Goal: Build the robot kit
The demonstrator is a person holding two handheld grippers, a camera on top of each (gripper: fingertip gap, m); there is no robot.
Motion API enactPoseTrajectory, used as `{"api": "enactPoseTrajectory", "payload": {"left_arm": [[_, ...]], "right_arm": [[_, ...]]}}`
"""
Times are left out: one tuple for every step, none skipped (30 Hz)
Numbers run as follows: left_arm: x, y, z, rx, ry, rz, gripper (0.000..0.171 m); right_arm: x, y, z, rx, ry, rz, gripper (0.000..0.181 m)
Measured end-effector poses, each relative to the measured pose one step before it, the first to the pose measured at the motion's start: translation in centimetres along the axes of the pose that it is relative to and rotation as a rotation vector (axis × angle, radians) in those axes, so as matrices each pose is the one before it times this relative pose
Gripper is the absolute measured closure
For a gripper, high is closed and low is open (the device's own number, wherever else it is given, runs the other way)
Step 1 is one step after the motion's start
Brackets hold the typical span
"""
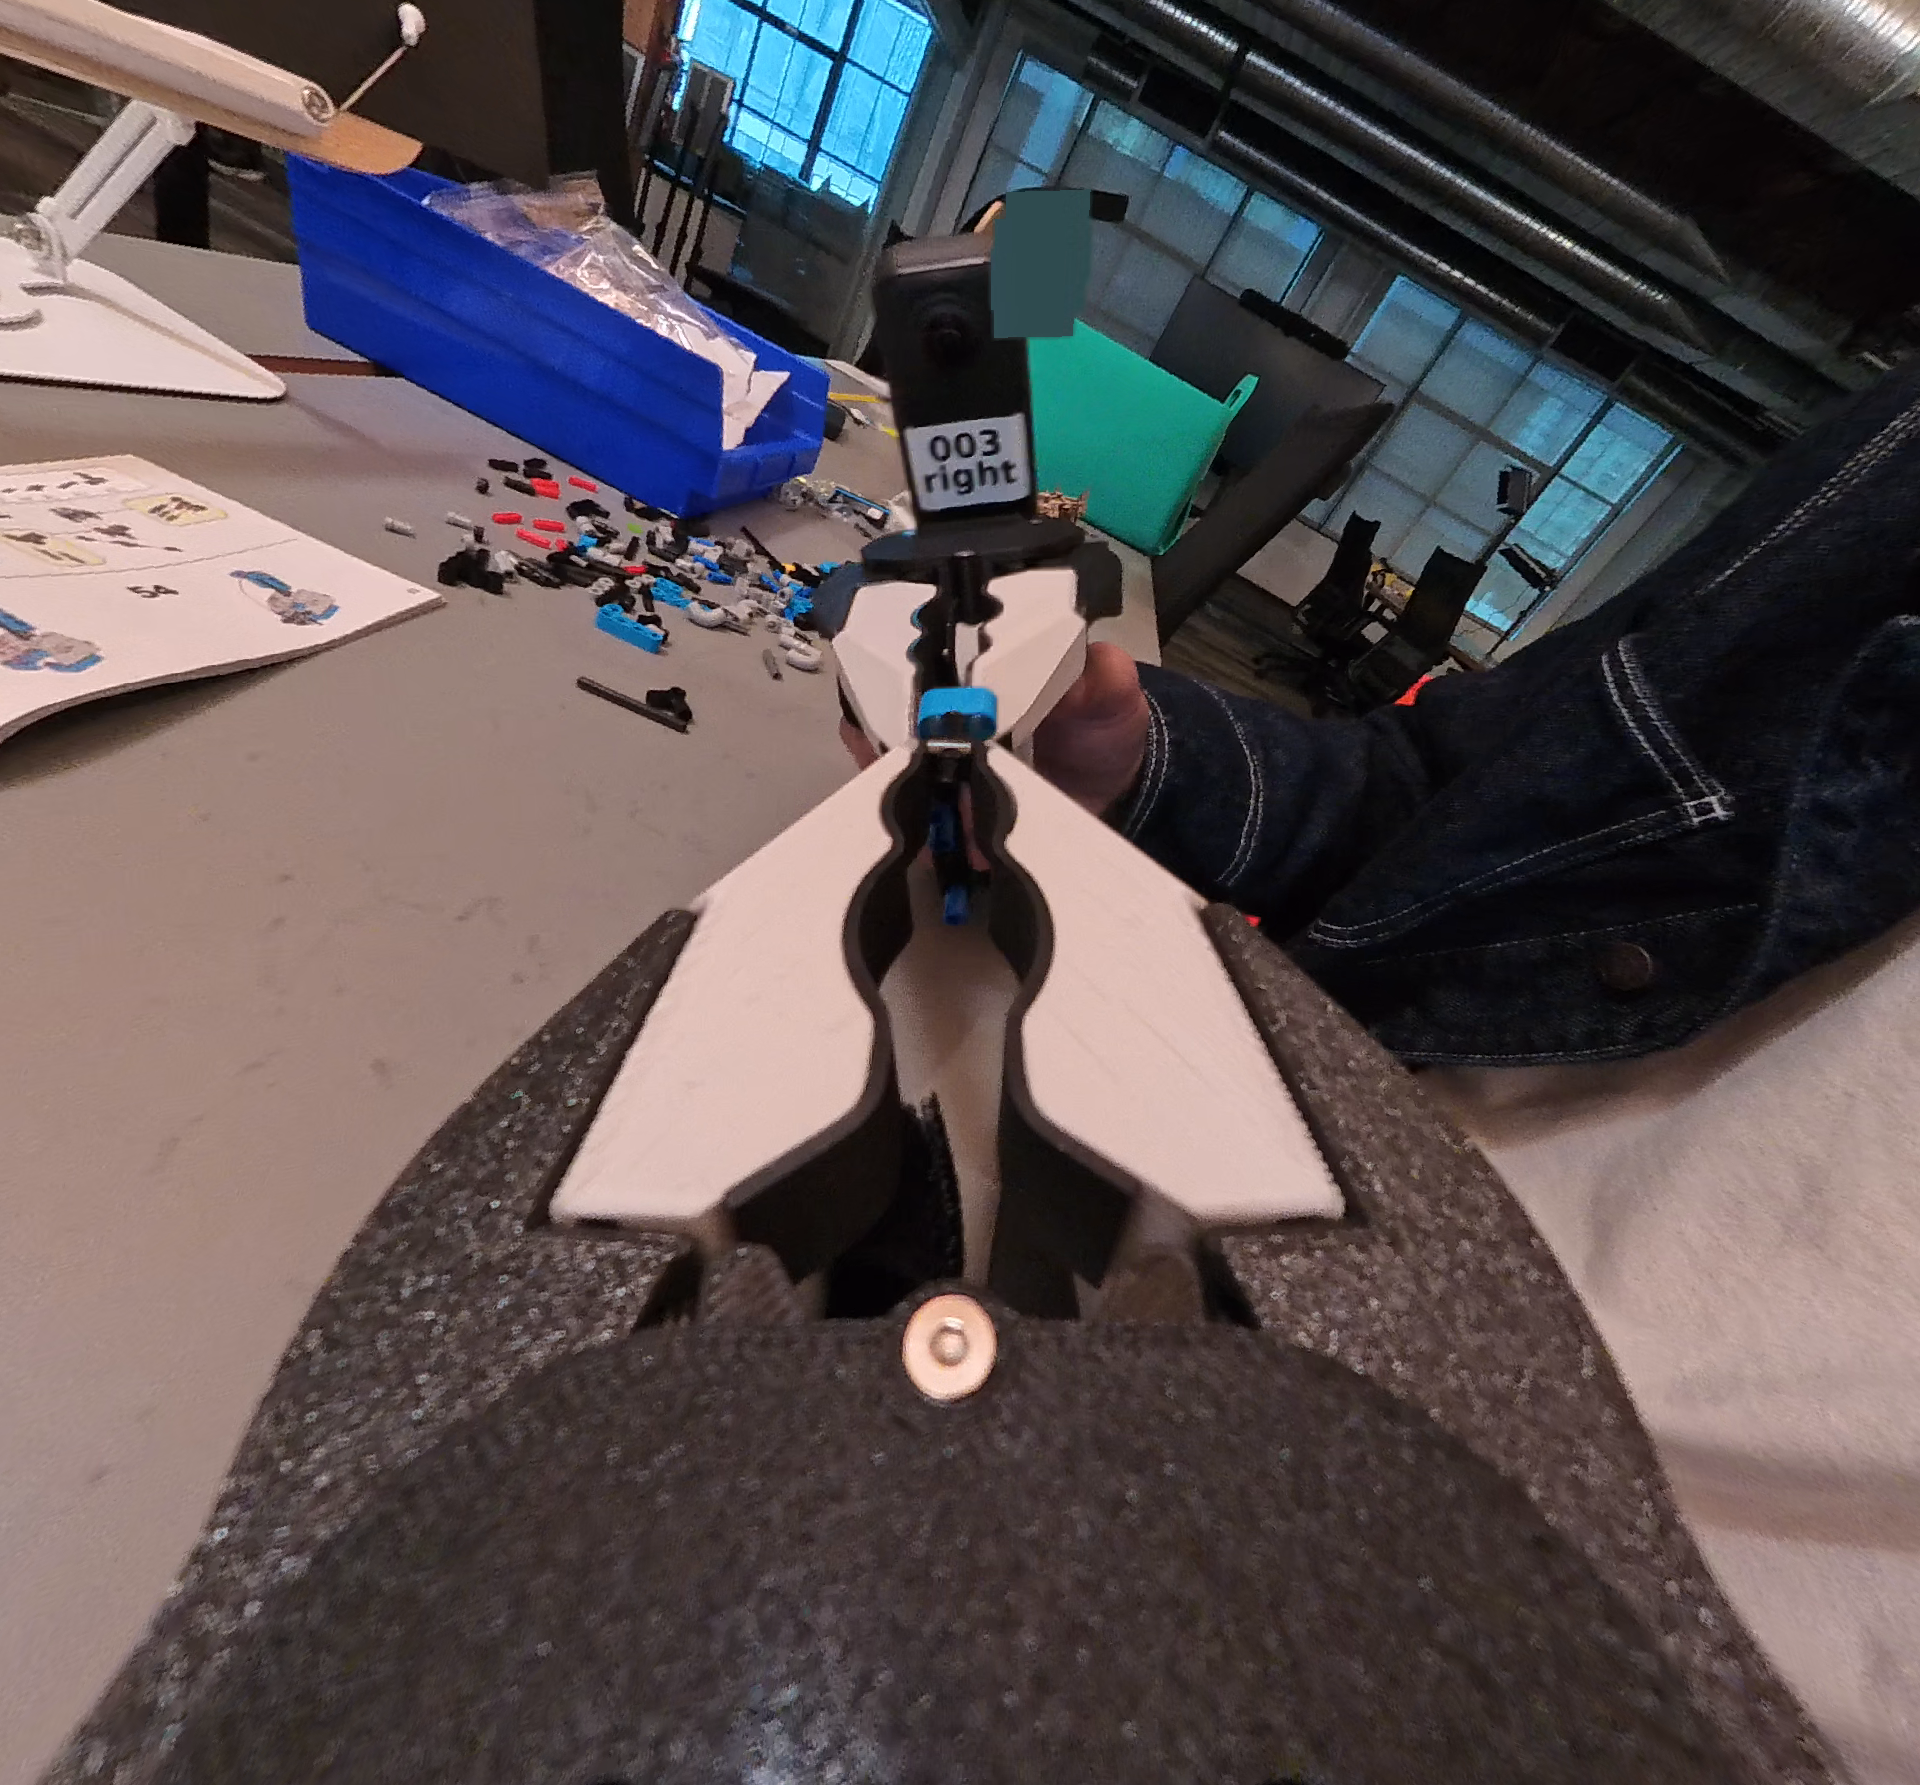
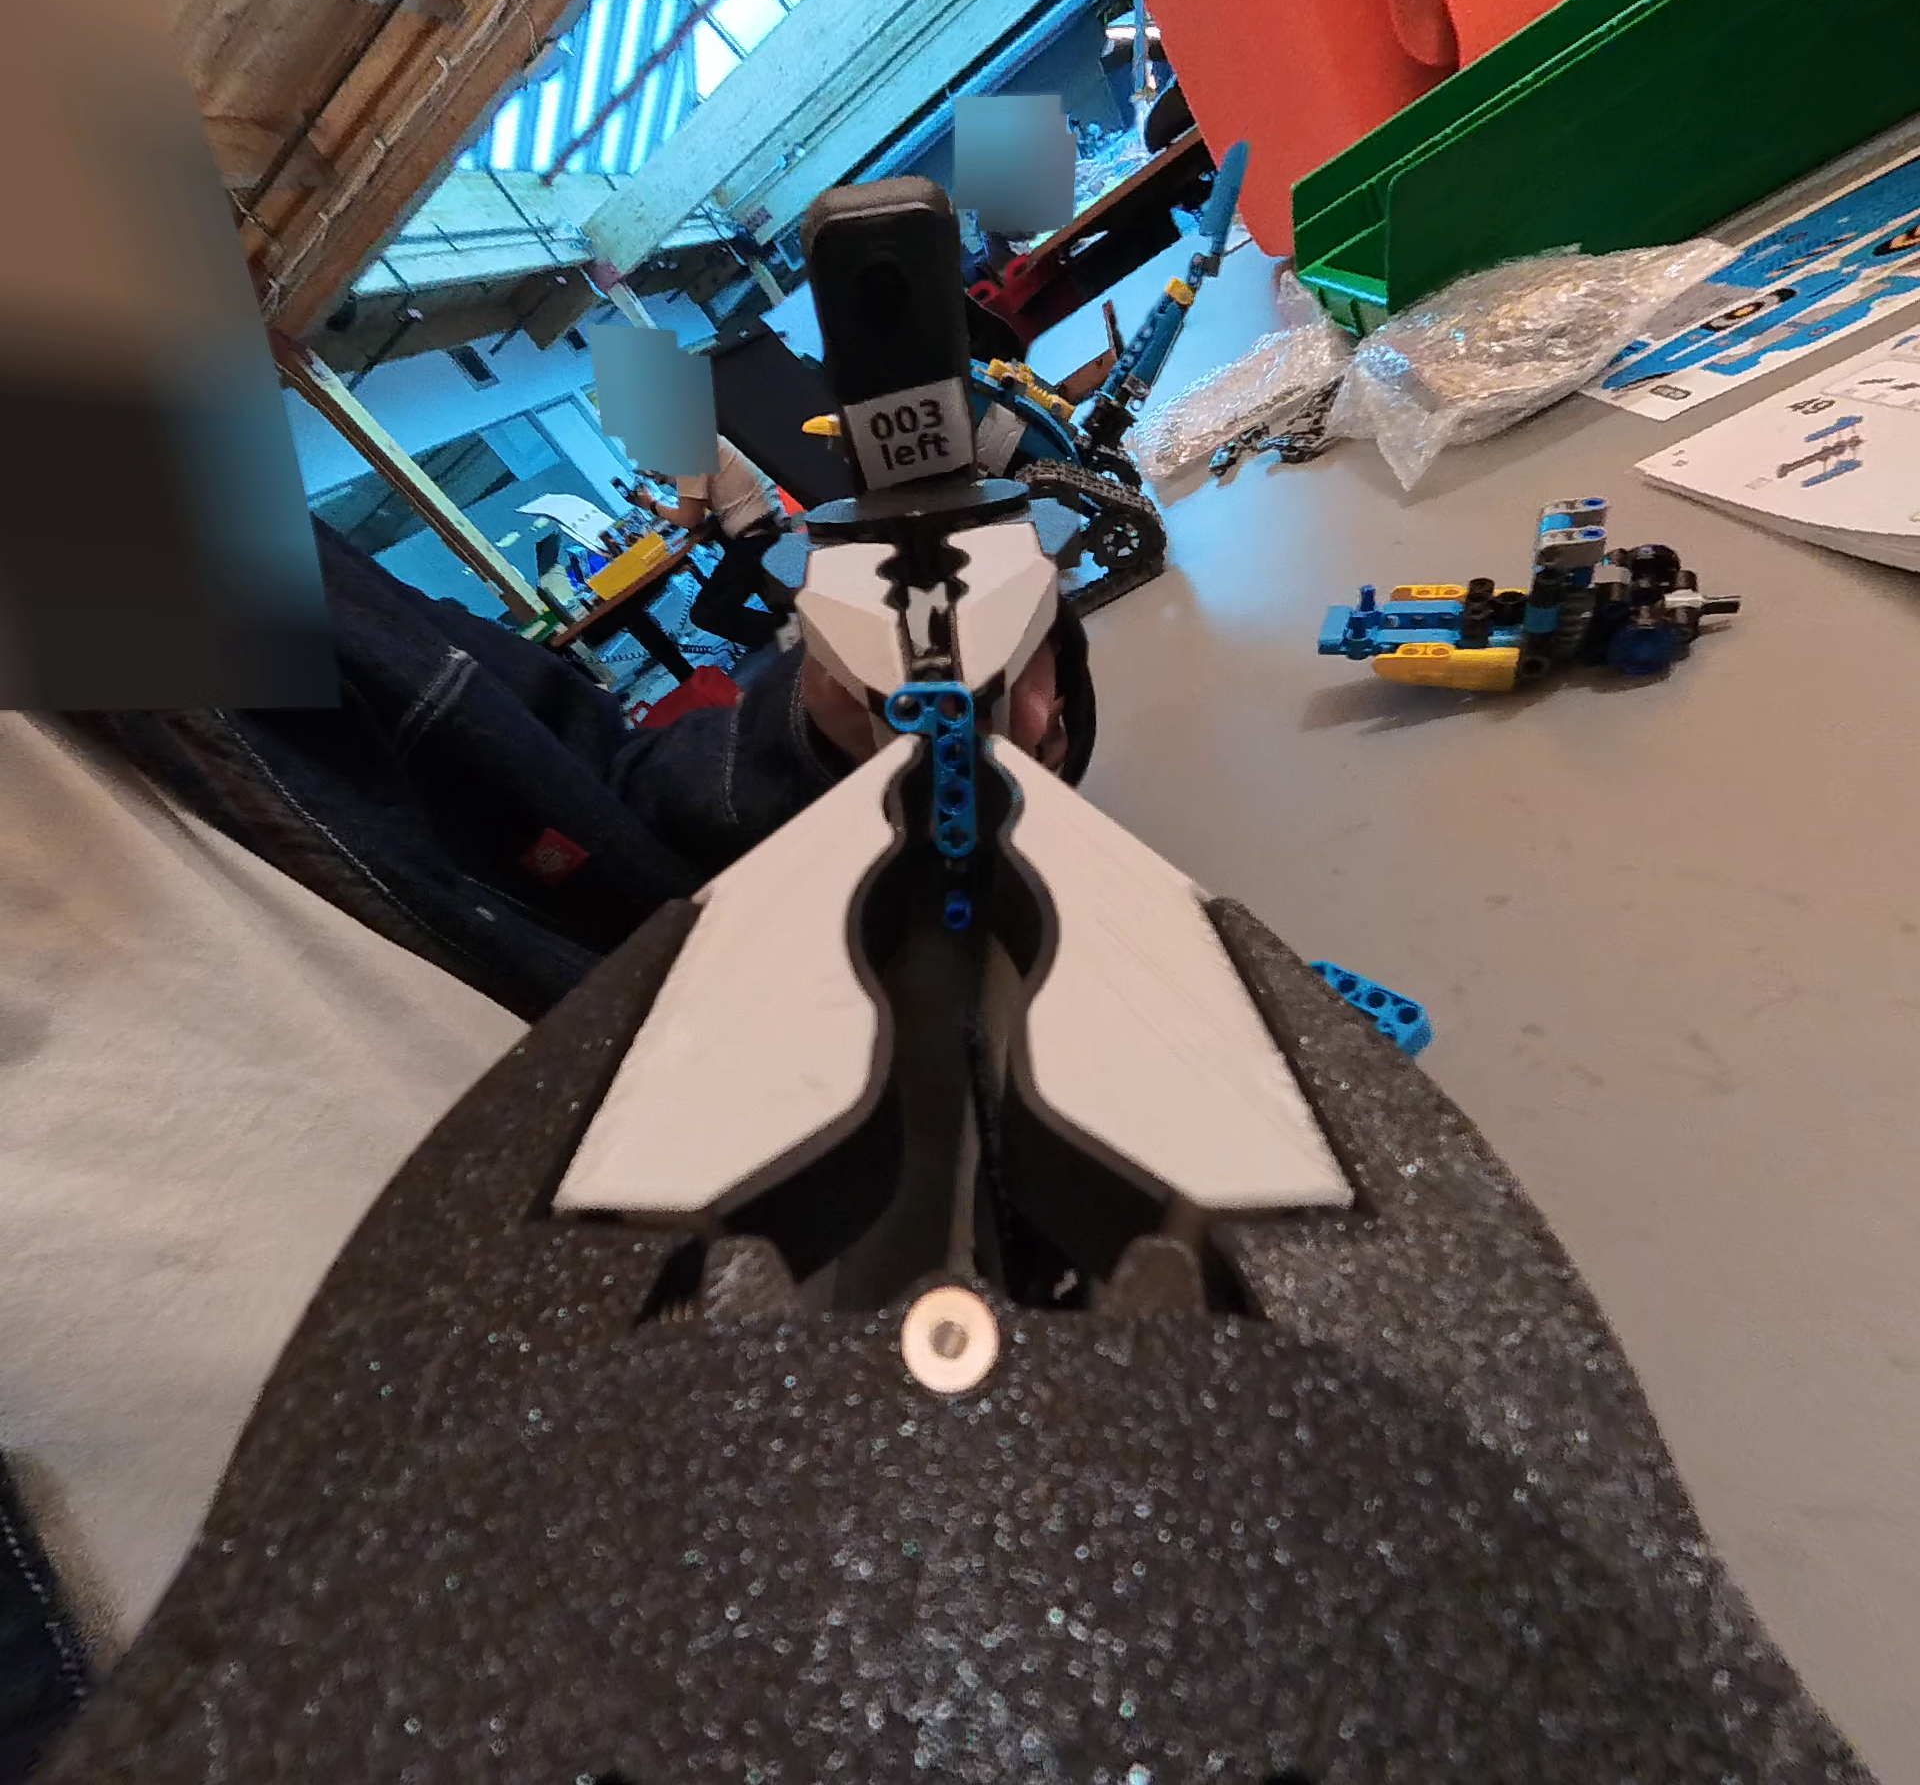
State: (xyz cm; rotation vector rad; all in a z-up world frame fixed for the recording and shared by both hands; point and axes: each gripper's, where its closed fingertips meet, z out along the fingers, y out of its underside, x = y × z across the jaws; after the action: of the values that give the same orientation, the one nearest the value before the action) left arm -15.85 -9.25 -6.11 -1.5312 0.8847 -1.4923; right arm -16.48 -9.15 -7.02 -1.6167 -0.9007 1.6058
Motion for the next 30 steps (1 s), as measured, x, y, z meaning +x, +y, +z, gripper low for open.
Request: {"api": "enactPoseTrajectory", "payload": {"left_arm": [[-0.095,0.100,0.003,-0.00637,-0.0068,0.0030,0.165],[0.075,0.070,0.022,-0.00387,0.0047,-0.0002,0.165],[0.005,0.035,0.011,-0.00272,0.0008,-0.0002,0.165],[-0.072,0.125,0.033,-0.00677,-0.0034,-0.0008,0.165],[-0.139,0.118,0.031,-0.00627,-0.0056,-0.0053,0.165],[0.028,-0.032,0.006,0.00165,0.0038,-0.0055,0.165],[0.000,0.032,0.004,-0.00222,0.0003,0.0008,0.165],[0.072,0.081,0.041,-0.00477,0.0022,0.0051,0.165],[0.127,0.108,0.051,-0.00507,0.0071,0.0007,0.165],[-0.054,0.076,0.023,-0.00307,-0.0003,-0.0059,0.165],[-0.099,0.083,0.024,-0.00456,-0.0018,-0.0062,0.165],[0.062,0.171,0.064,-0.00963,0.0063,-0.0042,0.165],[0.039,0.192,0.096,-0.01024,0.0008,0.0017,0.165],[-0.120,0.233,0.099,-0.01374,-0.0097,0.0054,0.165],[-0.075,0.268,0.104,-0.01514,-0.0049,0.0014,0.165],[0.095,0.082,0.068,-0.00294,0.0043,0.0022,0.165],[0.200,-0.168,-0.017,0.00986,0.0036,0.0137,0.165],[0.189,-0.171,-0.073,0.01133,0.0053,0.0106,0.165],[-0.045,-0.001,-0.014,0.00260,-0.0053,0.0028,0.165],[-0.113,0.100,0.049,-0.00521,-0.0103,0.0052,0.165],[0.155,0.036,0.032,-0.00142,0.0047,0.0070,0.165],[0.088,0.026,0.029,-0.00094,0.0023,0.0039,0.165],[-0.154,0.085,0.017,-0.00337,-0.0044,-0.0093,0.165],[0.049,0.021,0.013,-0.00008,0.0126,-0.0161,0.165],[0.286,-0.125,-0.003,0.00680,0.0231,-0.0105,0.166],[0.114,-0.202,-0.045,0.01341,0.0120,-0.0110,0.165],[-0.063,-0.033,-0.032,0.00370,-0.0005,-0.0063,0.165],[0.003,0.080,0.031,-0.00418,0.0014,-0.0039,0.165],[0.028,0.015,0.040,-0.00149,0.0037,-0.0041,0.165],[-0.091,-0.023,0.042,0.00026,-0.0042,-0.0037,0.165]], "right_arm": [[0.150,0.128,-0.019,-0.0108,0.0149,-0.0168,0.175],[-0.016,0.083,-0.029,-0.0091,0.0049,-0.0165,0.174],[-0.018,0.009,-0.041,-0.0045,0.0109,-0.0228,0.175],[0.092,0.104,-0.026,-0.0099,0.0184,-0.0290,0.175],[-0.083,0.050,-0.043,-0.0042,0.0021,-0.0228,0.175],[-0.136,-0.161,-0.050,0.0093,-0.0065,-0.0018,0.176],[0.080,-0.016,0.006,0.0032,0.0023,0.0015,0.175],[0.021,0.111,0.052,-0.0033,-0.0024,0.0012,0.175],[-0.194,0.171,0.069,-0.0098,-0.0111,-0.0004,0.175],[0.029,0.029,-0.009,-0.0020,0.0077,-0.0125,0.176],[0.119,0.110,-0.007,-0.0074,0.0120,-0.0098,0.175],[-0.049,0.178,-0.023,-0.0120,-0.0042,0.0038,0.175],[-0.088,0.203,-0.082,-0.0170,-0.0079,0.0024,0.175],[0.072,0.198,-0.079,-0.0155,0.0092,-0.0149,0.175],[0.142,0.342,-0.048,-0.0217,0.0127,-0.0125,0.175],[-0.068,0.168,-0.056,-0.0092,-0.0077,0.0061,0.175],[-0.192,-0.133,-0.040,0.0104,-0.0184,0.0197,0.176],[-0.238,-0.260,0.040,0.0200,-0.0179,0.0121,0.175],[-0.040,-0.024,0.041,-0.0006,-0.0006,-0.0072,0.175],[0.202,0.104,-0.018,-0.0099,0.0167,-0.0146,0.176],[-0.100,0.083,-0.034,-0.0061,-0.0059,-0.0006,0.176],[-0.199,-0.011,-0.037,0.0018,-0.0118,0.0023,0.176],[0.157,0.095,0.025,-0.0037,0.0180,-0.0130,0.176],[0.085,0.107,0.025,-0.0056,0.0155,-0.0194,0.176],[-0.264,-0.118,-0.035,0.0051,-0.0136,-0.0001,0.176],[-0.224,-0.230,0.010,0.0173,-0.0154,0.0127,0.176],[0.085,-0.099,0.070,0.0093,0.0035,0.0094,0.176],[0.017,0.102,0.000,-0.0060,-0.0013,-0.0021,0.176],[-0.048,0.047,-0.039,-0.0005,-0.0030,0.0033,0.175],[0.049,-0.034,-0.048,0.0088,0.0000,0.0140,0.176]]}}
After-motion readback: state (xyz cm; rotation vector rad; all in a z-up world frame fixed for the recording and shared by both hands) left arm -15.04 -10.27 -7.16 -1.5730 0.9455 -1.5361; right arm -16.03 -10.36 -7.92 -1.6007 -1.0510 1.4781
